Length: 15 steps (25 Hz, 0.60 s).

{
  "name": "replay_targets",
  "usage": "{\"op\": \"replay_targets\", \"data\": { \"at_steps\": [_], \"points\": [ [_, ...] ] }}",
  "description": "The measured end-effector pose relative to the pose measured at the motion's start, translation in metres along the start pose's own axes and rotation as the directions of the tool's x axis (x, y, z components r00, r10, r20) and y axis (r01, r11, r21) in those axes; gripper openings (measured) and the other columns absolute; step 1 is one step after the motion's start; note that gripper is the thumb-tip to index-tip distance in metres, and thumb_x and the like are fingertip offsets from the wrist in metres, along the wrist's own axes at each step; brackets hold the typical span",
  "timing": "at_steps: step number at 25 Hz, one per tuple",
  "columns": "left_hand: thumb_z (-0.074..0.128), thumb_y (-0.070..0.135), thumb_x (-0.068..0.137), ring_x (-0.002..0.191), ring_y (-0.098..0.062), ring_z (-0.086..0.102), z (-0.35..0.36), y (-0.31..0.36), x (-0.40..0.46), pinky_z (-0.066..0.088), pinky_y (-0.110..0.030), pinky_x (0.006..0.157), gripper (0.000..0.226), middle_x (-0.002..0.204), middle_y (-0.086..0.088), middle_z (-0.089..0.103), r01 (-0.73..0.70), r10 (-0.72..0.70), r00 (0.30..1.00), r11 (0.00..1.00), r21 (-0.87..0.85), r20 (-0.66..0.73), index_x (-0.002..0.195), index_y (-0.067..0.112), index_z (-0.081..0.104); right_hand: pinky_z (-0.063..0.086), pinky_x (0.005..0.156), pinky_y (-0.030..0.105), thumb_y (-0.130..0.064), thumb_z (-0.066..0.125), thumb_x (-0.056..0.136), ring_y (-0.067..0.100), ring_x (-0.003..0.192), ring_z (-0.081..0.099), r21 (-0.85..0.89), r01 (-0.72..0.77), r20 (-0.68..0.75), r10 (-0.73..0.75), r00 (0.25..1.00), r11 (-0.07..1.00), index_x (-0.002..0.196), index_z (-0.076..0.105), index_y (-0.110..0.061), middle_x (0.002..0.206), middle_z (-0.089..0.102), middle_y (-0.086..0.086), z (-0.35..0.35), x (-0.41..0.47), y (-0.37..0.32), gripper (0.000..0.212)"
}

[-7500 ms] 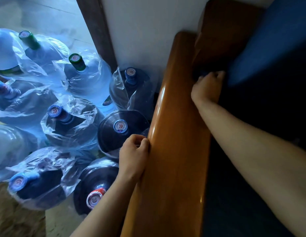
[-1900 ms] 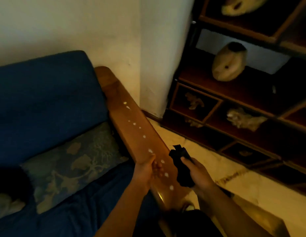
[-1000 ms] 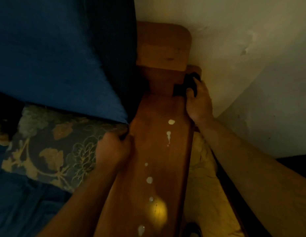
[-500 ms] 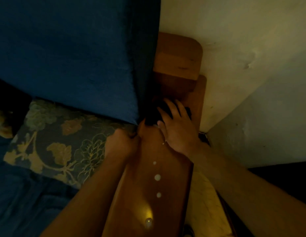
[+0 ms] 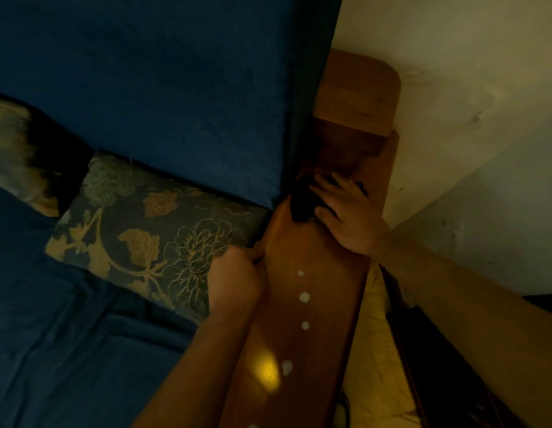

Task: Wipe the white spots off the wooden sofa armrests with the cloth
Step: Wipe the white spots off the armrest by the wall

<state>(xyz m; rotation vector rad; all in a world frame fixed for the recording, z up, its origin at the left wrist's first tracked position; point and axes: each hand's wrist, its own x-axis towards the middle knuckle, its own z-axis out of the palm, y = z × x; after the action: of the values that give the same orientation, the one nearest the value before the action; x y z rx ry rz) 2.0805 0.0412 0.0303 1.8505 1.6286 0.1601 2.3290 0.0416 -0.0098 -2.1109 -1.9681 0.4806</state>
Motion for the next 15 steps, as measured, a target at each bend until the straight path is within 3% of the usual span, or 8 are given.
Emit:
{"op": "replay_targets", "data": {
  "at_steps": [2,4,7,8,10,13,14,15],
  "points": [
    [0.059,0.012,0.095,0.058,-0.008,0.06,0.0,-0.005,-0.006,0.048,-0.023,0.054,0.033,0.087,0.0,0.077,-0.011,0.011,1.0,1.0,0.01,-0.02,0.117,0.029,0.076,0.001,0.125,0.046,-0.043,0.032,0.108,0.028,0.157,0.008,0.043,-0.144,-0.087,0.148,0.985,0.989,0.158,0.031,-0.027,0.168,0.024,-0.001,0.015,0.008,-0.04,0.053],
    [0.059,0.013,0.094,0.062,-0.014,0.064,0.001,-0.008,-0.013,0.054,-0.028,0.06,0.031,0.085,0.0,0.077,-0.001,0.001,1.0,1.0,0.01,-0.022,0.111,0.031,0.078,0.006,0.127,0.048,-0.047,0.029,0.106,0.025,0.157,0.011,0.039,0.088,-0.015,-0.087,0.996,0.995,0.156,0.036,-0.026,0.166,0.029,-0.003,0.03,-0.026,-0.058,0.055],
    [0.06,0.019,0.097,0.065,-0.016,0.067,0.0,-0.012,-0.023,0.06,-0.035,0.07,0.024,0.087,0.0,0.077,0.001,-0.001,1.0,1.0,0.011,-0.013,0.111,0.029,0.078,0.009,0.127,0.047,-0.047,0.032,0.107,0.022,0.157,0.012,0.029,0.441,0.129,-0.44,0.889,0.897,0.154,0.04,-0.024,0.165,0.03,-0.004,0.012,-0.081,-0.011,0.053],
    [0.061,0.02,0.097,0.066,-0.015,0.068,0.0,-0.012,-0.027,0.06,-0.034,0.071,0.026,0.091,-0.001,0.078,0.0,0.0,1.0,1.0,0.019,-0.02,0.116,0.028,0.076,0.011,0.126,0.052,-0.044,0.034,0.106,0.024,0.157,0.012,0.038,0.385,0.121,-0.387,0.914,0.922,0.153,0.04,-0.021,0.164,0.029,-0.002,0.002,-0.084,0.009,0.053],
    [0.061,0.019,0.097,0.066,-0.014,0.067,0.0,-0.015,-0.032,0.057,-0.03,0.069,0.028,0.095,-0.002,0.079,0.005,-0.004,0.999,1.0,0.019,-0.042,0.12,0.028,0.074,0.015,0.125,0.058,-0.034,0.041,0.106,0.027,0.156,0.008,0.163,-0.017,-0.008,0.018,1.0,0.987,0.154,0.038,-0.015,0.165,0.025,0.004,-0.01,-0.071,0.026,0.051],
    [0.061,0.021,0.098,0.068,-0.012,0.064,0.002,-0.017,-0.041,0.051,-0.027,0.068,0.03,0.097,0.0,0.078,0.047,-0.046,0.997,0.999,0.015,-0.07,0.122,0.033,0.073,0.011,0.127,0.051,-0.032,0.036,0.109,0.033,0.157,0.007,0.277,-0.522,-0.185,0.578,0.795,0.807,0.158,0.031,-0.01,0.169,0.021,0.009,-0.001,-0.026,-0.017,0.054],
    [0.061,0.022,0.098,0.07,-0.012,0.063,0.002,-0.019,-0.045,0.049,-0.026,0.069,0.029,0.098,0.001,0.078,0.062,-0.06,0.995,0.998,0.022,-0.079,0.121,0.034,0.074,0.011,0.126,0.051,-0.033,0.035,0.109,0.036,0.156,0.011,0.213,-0.561,-0.218,0.598,0.771,0.8,0.157,0.032,-0.009,0.168,0.024,0.011,0.01,-0.017,-0.044,0.054],
    [0.061,0.023,0.098,0.073,-0.013,0.064,0.002,-0.021,-0.049,0.049,-0.026,0.071,0.029,0.099,0.001,0.078,0.083,-0.081,0.993,0.996,0.017,-0.09,0.12,0.035,0.074,0.011,0.124,0.052,-0.034,0.034,0.108,0.036,0.154,0.017,0.14,-0.507,-0.247,0.526,0.814,0.85,0.156,0.035,-0.01,0.166,0.029,0.012,0.021,-0.014,-0.07,0.054]
  ]
}}
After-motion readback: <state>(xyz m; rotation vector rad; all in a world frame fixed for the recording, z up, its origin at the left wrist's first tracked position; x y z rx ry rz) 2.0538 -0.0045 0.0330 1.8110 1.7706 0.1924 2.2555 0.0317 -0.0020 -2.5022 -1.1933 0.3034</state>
